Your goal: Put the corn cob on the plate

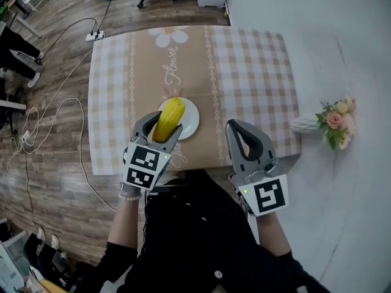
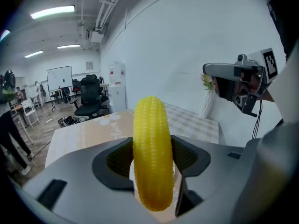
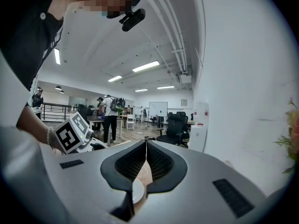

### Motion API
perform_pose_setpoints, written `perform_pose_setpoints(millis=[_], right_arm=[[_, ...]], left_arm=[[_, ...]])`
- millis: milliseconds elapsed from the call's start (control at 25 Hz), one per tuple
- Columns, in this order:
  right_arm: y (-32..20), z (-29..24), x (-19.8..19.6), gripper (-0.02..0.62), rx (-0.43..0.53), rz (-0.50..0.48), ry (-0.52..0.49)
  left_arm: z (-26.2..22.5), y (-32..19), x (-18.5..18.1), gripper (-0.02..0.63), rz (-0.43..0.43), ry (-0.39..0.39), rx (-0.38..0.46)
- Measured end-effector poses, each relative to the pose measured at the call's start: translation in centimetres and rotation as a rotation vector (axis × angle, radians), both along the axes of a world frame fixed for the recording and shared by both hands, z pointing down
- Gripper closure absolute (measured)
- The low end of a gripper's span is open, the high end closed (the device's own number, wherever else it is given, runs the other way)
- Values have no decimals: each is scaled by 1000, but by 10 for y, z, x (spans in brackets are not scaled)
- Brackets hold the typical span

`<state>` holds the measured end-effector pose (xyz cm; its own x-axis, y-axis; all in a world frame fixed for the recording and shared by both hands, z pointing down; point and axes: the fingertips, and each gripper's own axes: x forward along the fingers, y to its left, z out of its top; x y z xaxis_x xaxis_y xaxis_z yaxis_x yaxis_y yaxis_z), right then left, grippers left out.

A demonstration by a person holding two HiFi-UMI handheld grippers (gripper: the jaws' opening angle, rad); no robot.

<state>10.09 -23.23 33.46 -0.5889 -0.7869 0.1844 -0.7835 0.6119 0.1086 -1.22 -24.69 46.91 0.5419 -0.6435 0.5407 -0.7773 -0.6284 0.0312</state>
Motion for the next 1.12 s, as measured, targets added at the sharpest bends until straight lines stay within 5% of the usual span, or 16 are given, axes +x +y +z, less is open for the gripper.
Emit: perform_pose_setpoints(millis=[1120], right_arm=[[-13,25,17,554,-63,1,16]], left_arm=[[127,-21,10,354,49,-240,-241]])
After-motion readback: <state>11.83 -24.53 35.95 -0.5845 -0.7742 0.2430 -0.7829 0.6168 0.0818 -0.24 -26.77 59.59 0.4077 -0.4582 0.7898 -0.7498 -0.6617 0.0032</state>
